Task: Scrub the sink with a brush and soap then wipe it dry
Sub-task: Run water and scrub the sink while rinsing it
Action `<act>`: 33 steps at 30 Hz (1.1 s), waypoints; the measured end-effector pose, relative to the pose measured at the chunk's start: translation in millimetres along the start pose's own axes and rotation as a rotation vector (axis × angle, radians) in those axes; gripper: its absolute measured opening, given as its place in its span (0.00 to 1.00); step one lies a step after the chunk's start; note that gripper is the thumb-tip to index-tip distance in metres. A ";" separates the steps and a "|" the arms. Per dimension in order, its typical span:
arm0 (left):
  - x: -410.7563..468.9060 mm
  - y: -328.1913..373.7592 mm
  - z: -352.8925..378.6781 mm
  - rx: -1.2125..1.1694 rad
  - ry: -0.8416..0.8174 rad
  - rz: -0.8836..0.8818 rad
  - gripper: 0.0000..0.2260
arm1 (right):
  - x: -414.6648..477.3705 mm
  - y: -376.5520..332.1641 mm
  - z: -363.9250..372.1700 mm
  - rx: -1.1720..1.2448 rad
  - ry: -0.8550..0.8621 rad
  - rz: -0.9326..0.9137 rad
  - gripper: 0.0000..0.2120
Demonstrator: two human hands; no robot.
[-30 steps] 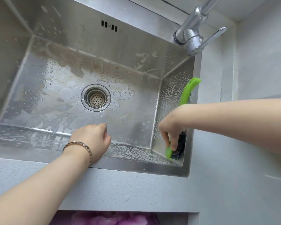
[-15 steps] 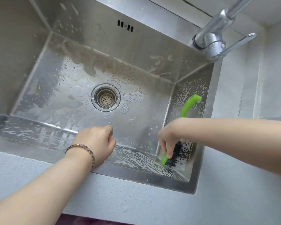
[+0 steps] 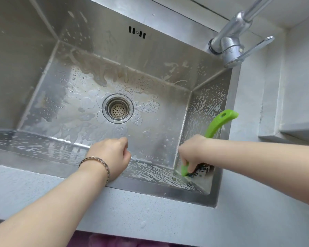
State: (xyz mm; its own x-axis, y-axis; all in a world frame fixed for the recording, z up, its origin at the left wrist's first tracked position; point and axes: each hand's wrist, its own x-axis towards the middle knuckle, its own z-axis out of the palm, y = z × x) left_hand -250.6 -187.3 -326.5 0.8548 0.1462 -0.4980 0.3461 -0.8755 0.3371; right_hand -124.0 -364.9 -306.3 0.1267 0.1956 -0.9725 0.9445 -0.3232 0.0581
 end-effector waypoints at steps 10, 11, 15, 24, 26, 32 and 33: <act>-1.9 3.5 -5.6 0.023 -0.066 -0.036 0.11 | -67.3 -4.6 1.6 -0.018 0.133 0.192 0.15; -2.4 3.9 -5.6 0.037 -0.072 -0.047 0.11 | -68.5 -9.2 3.0 -0.038 0.135 0.192 0.15; -4.0 9.0 -11.1 0.184 -0.127 -0.031 0.12 | -76.3 -24.2 12.8 -0.007 0.108 0.191 0.15; 12.9 35.5 -57.8 0.046 -0.248 -0.058 0.14 | -79.1 21.5 -11.7 0.347 0.339 0.379 0.18; 18.2 41.8 -75.3 0.049 -0.239 -0.013 0.14 | -87.2 40.3 -23.0 0.600 0.533 0.429 0.22; 34.5 60.9 -119.1 -0.250 -0.024 -0.059 0.12 | -112.0 74.3 -43.9 1.170 0.985 0.563 0.35; 35.7 64.0 -125.8 -0.292 0.016 -0.064 0.11 | -116.6 81.6 -44.7 1.247 1.041 0.585 0.35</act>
State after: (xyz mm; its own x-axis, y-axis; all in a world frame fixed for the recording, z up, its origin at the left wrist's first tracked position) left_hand -149.4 -180.2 -222.2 0.8327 0.2059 -0.5140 0.4943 -0.6948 0.5224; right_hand -48.1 -372.7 -178.1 0.9428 0.1064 -0.3159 -0.0163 -0.9318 -0.3626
